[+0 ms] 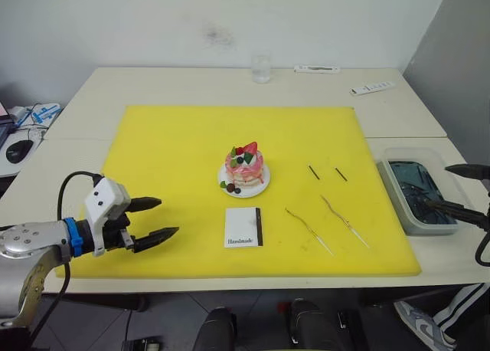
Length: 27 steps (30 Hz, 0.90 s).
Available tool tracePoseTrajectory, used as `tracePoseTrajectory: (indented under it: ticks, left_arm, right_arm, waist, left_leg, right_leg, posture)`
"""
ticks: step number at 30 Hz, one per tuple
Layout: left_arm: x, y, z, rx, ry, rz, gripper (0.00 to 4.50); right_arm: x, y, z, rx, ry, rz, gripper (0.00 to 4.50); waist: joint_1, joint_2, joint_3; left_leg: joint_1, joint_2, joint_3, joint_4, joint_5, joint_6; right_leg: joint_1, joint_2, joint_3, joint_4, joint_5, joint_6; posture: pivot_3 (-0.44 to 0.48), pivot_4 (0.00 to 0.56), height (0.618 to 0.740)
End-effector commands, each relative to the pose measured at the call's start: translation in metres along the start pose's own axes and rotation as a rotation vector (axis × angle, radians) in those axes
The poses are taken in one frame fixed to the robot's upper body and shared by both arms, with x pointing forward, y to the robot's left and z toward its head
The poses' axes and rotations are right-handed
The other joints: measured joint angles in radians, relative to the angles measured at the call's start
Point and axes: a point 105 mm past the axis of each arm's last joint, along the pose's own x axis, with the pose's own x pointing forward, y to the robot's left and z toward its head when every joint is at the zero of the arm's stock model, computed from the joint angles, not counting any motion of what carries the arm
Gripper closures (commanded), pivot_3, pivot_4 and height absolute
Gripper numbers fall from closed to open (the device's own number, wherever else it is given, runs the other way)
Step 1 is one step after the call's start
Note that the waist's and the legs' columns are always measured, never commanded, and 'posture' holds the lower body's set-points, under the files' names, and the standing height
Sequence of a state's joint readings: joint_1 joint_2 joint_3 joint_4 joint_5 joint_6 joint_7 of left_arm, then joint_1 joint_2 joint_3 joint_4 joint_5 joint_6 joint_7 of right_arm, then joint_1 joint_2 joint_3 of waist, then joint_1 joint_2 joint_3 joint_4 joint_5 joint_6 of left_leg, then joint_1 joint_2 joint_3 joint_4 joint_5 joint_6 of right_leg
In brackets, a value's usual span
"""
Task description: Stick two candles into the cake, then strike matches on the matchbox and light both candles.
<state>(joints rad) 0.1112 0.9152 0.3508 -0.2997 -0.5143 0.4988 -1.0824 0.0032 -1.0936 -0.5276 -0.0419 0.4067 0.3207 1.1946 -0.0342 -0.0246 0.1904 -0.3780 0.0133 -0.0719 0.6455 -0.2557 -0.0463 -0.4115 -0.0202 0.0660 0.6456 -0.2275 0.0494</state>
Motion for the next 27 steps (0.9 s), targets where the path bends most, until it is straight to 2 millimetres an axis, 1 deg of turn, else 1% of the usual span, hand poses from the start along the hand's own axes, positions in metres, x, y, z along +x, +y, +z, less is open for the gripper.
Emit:
tracePoseTrajectory:
  ticks: [1, 4, 9, 12, 15, 16, 21, 22, 24, 25, 27]
  left_arm:
    - [0.002, -0.018, 0.02, 0.055, -0.038, -0.08, 0.04]
    - [0.01, -0.034, 0.027, 0.058, -0.06, -0.154, 0.04]
    - [0.019, -0.049, 0.037, 0.072, -0.095, -0.21, 0.04]
    - [0.027, -0.061, 0.049, 0.094, -0.128, -0.268, 0.04]
    - [0.035, -0.073, 0.061, 0.109, -0.164, -0.324, 0.04]
    - [0.036, -0.076, 0.063, 0.108, -0.172, -0.335, 0.04]
    - [0.044, -0.091, 0.072, 0.113, -0.184, -0.419, 0.04]
    - [0.046, -0.095, 0.072, 0.114, -0.183, -0.438, 0.04]
    - [0.049, -0.101, 0.073, 0.109, -0.183, -0.473, 0.04]
    - [0.051, -0.102, 0.074, 0.11, -0.188, -0.484, 0.04]
    - [0.053, -0.102, 0.076, 0.112, -0.193, -0.493, 0.04]
  right_arm:
    - [-0.002, 0.001, 0.023, -0.059, -0.061, -0.018, 0.0]
    - [0.0, 0.005, 0.035, -0.078, -0.089, -0.01, 0.0]
    - [0.003, 0.014, 0.05, -0.093, -0.113, 0.024, 0.0]
    - [0.011, 0.037, 0.063, -0.086, -0.146, 0.099, 0.0]
    - [0.021, 0.064, 0.065, -0.049, -0.16, 0.154, 0.0]
    - [0.023, 0.07, 0.065, -0.04, -0.161, 0.161, 0.0]
    - [0.036, 0.097, 0.044, 0.048, -0.131, 0.099, 0.0]
    - [0.038, 0.098, 0.037, 0.07, -0.116, 0.062, 0.0]
    - [0.041, 0.095, 0.023, 0.06, -0.093, -0.033, 0.0]
    - [0.042, 0.098, 0.017, 0.082, -0.083, -0.037, 0.0]
    - [0.043, 0.103, 0.01, 0.118, -0.077, -0.027, 0.0]
  waist:
    - [0.0, 0.0, 0.0]
    - [0.001, 0.0, 0.0]
    - [0.001, 0.0, 0.0]
    - [0.001, 0.0, 0.0]
    - [0.002, 0.0, 0.0]
    - [0.002, 0.0, 0.0]
    - [0.003, 0.0, 0.0]
    - [0.003, 0.0, 0.0]
    - [0.003, -0.001, 0.0]
    - [0.003, -0.001, 0.0]
    - [0.003, 0.0, 0.0]
  left_leg:
    - [0.0, 0.0, 0.0, 0.0, 0.0, 0.0]
    - [0.0, 0.0, 0.0, 0.0, 0.0, 0.0]
    - [0.0, 0.0, 0.0, 0.0, 0.0, 0.0]
    - [0.0, 0.0, 0.0, 0.0, 0.0, 0.0]
    - [-0.001, 0.0, -0.001, 0.0, 0.0, 0.0]
    - [-0.001, 0.0, -0.001, 0.0, 0.0, 0.0]
    - [-0.002, 0.0, -0.001, 0.0, 0.0, 0.0]
    - [-0.002, 0.0, -0.001, 0.0, 0.0, 0.0]
    - [-0.002, 0.0, -0.001, 0.001, 0.0, 0.0]
    - [-0.002, 0.0, -0.001, 0.001, 0.0, 0.0]
    - [-0.001, 0.0, -0.001, 0.001, 0.0, 0.0]
  right_leg:
    - [0.0, 0.0, 0.0, 0.0, 0.0, 0.0]
    - [0.0, 0.0, 0.0, 0.0, 0.0, 0.0]
    - [0.0, 0.0, 0.0, 0.0, 0.0, 0.0]
    - [0.0, 0.0, 0.0, 0.0, 0.0, 0.0]
    - [0.0, 0.001, 0.0, 0.0, 0.0, 0.0]
    - [0.0, 0.001, 0.0, 0.0, 0.0, 0.0]
    - [0.0, 0.001, 0.0, -0.001, 0.0, 0.001]
    - [0.0, 0.001, 0.0, -0.001, 0.0, 0.001]
    - [0.0, 0.001, 0.0, 0.0, 0.0, 0.001]
    - [0.0, 0.001, 0.0, -0.001, 0.0, 0.001]
    - [0.0, 0.001, 0.0, 0.0, 0.0, 0.001]
  posture:
    - [0.0, 0.15, 0.74]
    - [0.0, 0.15, 0.74]
    - [0.0, 0.15, 0.74]
    - [0.0, 0.15, 0.74]
    - [0.0, 0.15, 0.74]
    - [0.0, 0.15, 0.74]
    - [0.0, 0.15, 0.74]
    - [0.0, 0.15, 0.74]
    - [0.0, 0.15, 0.74]
    - [0.0, 0.15, 0.74]
    - [0.0, 0.15, 0.74]
